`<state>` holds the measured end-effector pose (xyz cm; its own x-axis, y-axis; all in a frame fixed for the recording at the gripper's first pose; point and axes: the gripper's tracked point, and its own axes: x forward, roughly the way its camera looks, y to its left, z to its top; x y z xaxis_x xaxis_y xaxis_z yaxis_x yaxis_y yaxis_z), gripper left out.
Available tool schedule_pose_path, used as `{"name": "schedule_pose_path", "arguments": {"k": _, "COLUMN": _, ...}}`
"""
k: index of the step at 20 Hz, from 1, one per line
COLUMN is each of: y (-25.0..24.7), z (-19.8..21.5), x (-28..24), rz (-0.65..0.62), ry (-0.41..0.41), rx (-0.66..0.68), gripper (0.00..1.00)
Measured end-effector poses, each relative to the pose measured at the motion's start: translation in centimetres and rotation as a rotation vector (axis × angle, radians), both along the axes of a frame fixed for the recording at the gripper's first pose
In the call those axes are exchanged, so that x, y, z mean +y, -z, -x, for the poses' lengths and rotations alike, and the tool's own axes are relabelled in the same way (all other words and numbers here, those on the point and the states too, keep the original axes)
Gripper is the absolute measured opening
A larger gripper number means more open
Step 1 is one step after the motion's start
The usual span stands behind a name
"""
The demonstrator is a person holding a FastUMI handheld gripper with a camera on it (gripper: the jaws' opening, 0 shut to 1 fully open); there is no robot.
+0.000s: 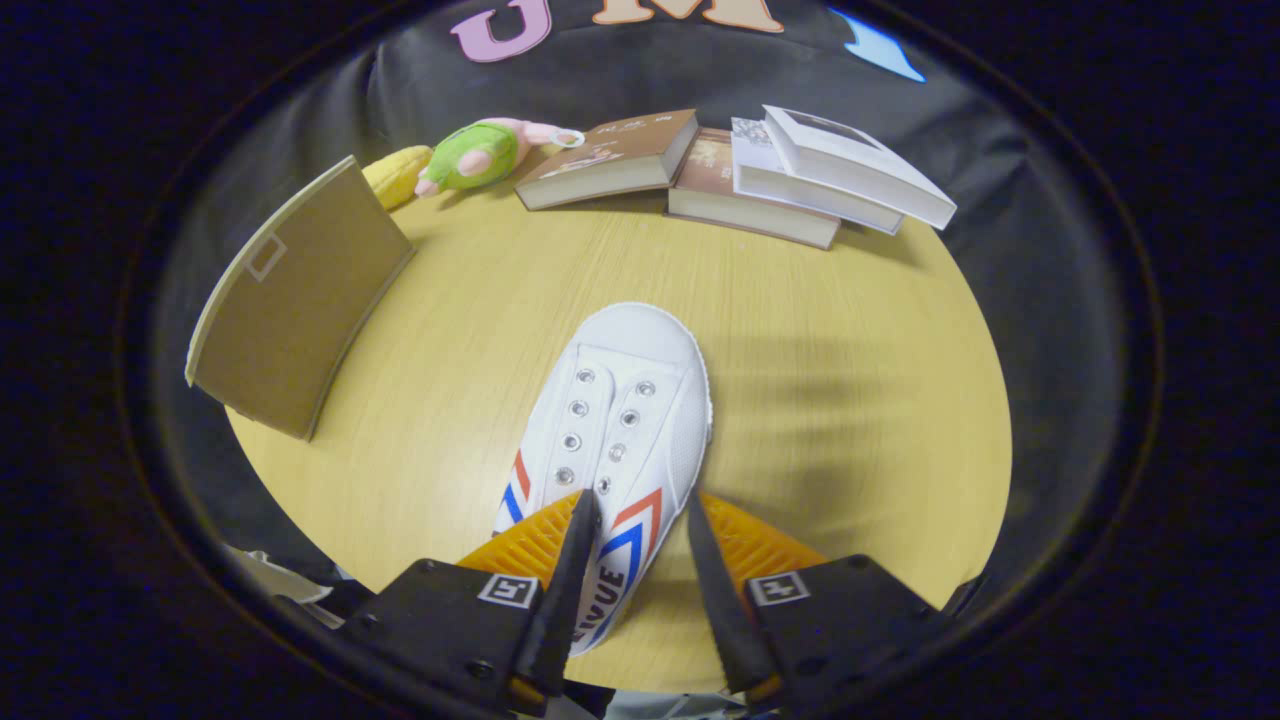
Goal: Open the storage box then place both shoes into the box .Put the left shoe in first, then the right shoe, with the right side of both shoes facing outward in a uniform manner.
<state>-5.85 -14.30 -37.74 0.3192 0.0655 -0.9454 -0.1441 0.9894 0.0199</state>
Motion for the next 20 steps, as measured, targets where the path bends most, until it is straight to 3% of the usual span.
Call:
{"name": "schedule_pose_path", "arguments": {"k": 2, "y": 0.0, "z": 0.2, "x": -0.4, "rz": -0.006, "ry": 0.030, "rx": 0.036, "gripper": 0.44}}
{"name": "schedule_pose_path", "arguments": {"k": 7, "y": -0.5, "z": 0.4, "x": -1.3, "rz": -0.007, "ry": 0.194, "rx": 0.069, "gripper": 0.05}}
{"name": "schedule_pose_path", "arguments": {"k": 14, "y": -4.3, "z": -0.4, "x": 0.7, "rz": -0.115, "ry": 0.320, "rx": 0.064, "gripper": 0.06}}
{"name": "schedule_pose_path", "arguments": {"k": 20, "y": -8.9, "z": -2.6, "x": 4.6, "rz": -0.146, "ry": 0.300, "rx": 0.024, "gripper": 0.05}}
